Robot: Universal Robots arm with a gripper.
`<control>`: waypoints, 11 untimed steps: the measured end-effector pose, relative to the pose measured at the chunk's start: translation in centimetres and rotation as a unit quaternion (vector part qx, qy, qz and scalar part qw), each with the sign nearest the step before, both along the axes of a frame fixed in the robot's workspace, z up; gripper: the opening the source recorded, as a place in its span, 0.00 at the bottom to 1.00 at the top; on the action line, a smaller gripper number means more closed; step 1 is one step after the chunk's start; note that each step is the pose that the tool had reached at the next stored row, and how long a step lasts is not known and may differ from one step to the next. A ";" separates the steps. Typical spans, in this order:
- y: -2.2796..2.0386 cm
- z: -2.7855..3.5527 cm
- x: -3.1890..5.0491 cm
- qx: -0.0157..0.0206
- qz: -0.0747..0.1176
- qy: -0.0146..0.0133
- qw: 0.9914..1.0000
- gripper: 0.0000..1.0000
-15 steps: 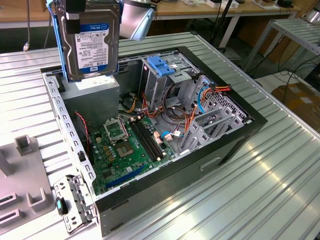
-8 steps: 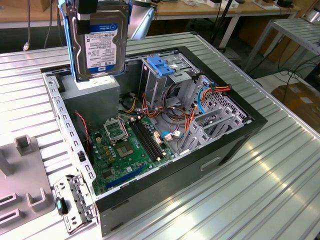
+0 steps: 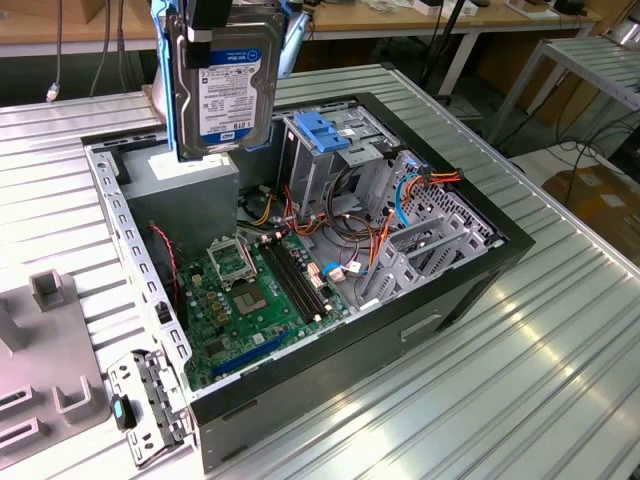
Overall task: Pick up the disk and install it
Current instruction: 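Pick up the disk, then insert the disk into the insertion slot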
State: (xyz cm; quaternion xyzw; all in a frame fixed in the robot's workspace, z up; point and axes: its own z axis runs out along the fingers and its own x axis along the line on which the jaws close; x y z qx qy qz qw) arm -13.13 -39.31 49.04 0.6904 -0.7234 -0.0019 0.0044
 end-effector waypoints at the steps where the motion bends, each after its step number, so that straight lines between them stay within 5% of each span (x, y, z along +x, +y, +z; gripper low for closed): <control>1: 0.00 0.00 0.01 0.000 0.000 0.000 1.000 0.37; 11: -0.12 0.00 0.37 0.000 0.000 0.000 1.000 0.37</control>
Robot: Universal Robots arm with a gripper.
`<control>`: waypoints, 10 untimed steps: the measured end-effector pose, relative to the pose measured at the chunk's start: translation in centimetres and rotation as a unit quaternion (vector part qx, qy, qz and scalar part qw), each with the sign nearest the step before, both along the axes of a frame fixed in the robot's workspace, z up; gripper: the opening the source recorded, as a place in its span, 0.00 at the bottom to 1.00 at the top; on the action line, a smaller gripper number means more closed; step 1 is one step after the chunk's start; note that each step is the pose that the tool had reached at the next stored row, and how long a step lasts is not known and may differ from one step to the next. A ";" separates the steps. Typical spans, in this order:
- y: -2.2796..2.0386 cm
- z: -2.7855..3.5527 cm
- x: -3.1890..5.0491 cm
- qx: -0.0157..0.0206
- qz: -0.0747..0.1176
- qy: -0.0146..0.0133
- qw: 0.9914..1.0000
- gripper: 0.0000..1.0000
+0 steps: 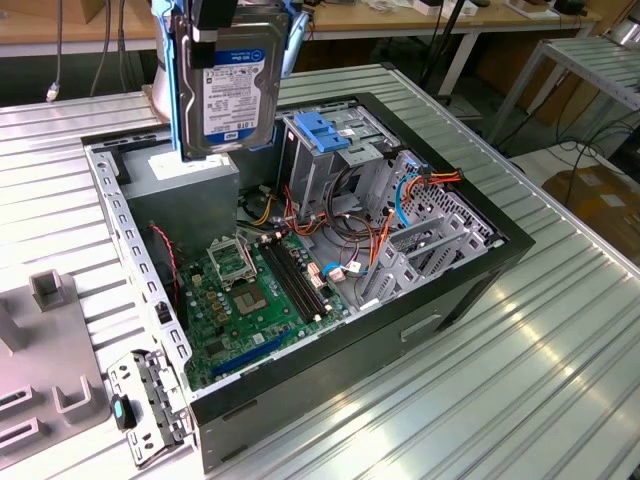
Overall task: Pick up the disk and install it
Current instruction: 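Insert the disk into the insertion slot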
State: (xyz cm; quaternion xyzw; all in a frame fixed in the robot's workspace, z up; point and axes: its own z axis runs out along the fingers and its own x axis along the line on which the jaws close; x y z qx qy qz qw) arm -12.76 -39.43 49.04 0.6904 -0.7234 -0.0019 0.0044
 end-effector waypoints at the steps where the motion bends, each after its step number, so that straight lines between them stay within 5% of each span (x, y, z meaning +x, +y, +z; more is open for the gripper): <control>1: -0.04 0.00 0.00 0.000 0.000 0.000 1.000 0.37; 10: -0.61 0.00 0.00 0.000 0.000 0.000 1.000 0.37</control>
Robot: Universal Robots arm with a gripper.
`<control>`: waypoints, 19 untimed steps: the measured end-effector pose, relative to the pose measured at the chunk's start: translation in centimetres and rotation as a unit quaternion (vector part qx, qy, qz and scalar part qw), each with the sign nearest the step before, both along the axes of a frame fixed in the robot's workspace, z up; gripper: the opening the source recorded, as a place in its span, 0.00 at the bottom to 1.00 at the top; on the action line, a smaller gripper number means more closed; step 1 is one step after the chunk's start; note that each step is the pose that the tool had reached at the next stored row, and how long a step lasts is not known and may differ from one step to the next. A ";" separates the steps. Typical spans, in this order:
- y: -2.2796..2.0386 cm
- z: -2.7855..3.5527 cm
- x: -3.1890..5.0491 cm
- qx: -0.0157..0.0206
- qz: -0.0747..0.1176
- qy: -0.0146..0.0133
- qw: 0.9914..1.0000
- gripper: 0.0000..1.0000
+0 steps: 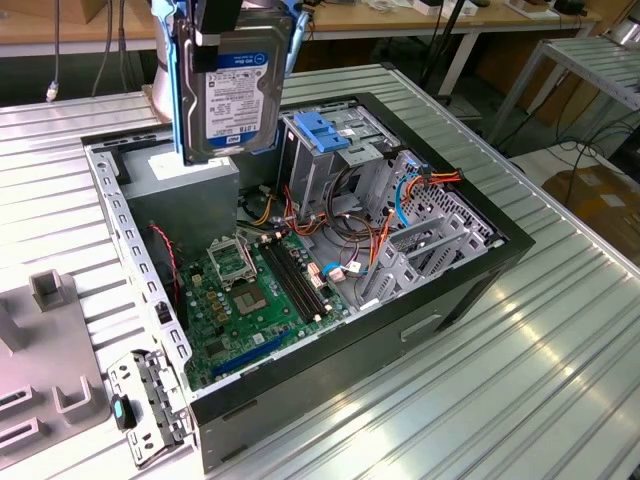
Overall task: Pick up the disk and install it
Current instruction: 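Insert the disk into the insertion slot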
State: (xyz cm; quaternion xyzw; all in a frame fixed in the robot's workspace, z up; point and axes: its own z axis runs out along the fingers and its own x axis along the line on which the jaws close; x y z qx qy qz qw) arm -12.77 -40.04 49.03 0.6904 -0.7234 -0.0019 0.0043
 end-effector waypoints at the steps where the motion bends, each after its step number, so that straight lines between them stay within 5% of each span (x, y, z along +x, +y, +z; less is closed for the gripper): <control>1: -0.04 0.00 0.00 0.000 0.000 0.000 1.000 0.37; 19: -0.67 0.00 0.14 0.000 0.000 0.000 1.000 0.37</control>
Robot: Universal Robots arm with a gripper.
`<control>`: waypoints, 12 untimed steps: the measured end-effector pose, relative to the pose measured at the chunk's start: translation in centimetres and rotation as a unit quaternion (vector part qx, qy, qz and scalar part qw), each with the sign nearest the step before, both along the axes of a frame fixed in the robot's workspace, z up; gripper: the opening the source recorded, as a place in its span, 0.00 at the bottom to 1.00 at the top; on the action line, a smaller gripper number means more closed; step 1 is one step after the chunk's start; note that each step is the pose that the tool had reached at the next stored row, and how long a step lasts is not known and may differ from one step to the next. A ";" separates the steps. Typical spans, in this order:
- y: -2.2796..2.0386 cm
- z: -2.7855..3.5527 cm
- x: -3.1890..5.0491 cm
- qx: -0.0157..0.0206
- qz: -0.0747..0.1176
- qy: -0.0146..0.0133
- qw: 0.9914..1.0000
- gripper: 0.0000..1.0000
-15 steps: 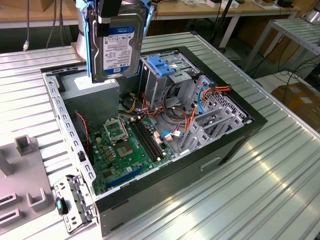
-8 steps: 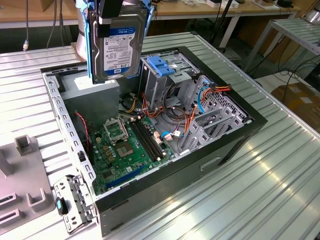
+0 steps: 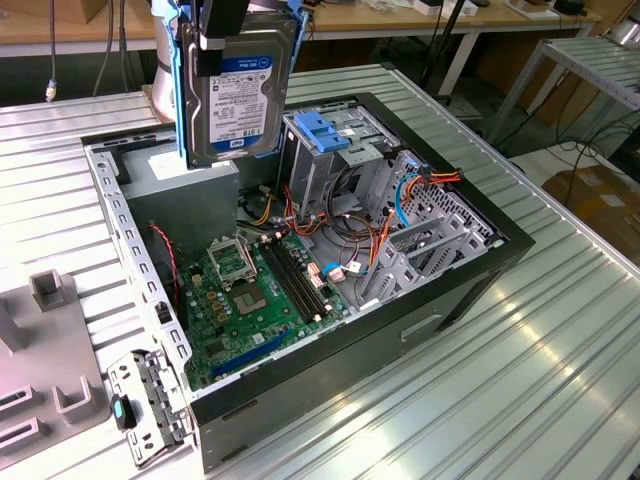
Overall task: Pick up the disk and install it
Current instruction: 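Insert the disk into the insertion slot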
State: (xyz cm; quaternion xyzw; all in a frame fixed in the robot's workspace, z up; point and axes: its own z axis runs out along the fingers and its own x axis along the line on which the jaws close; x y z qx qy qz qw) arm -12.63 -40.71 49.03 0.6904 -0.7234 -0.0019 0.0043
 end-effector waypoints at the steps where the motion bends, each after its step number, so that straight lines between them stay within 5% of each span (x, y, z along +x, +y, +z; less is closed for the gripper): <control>1: -0.02 0.00 0.03 0.000 0.000 0.000 1.000 0.37; 12: -0.08 0.00 0.89 0.000 0.000 0.000 1.000 0.37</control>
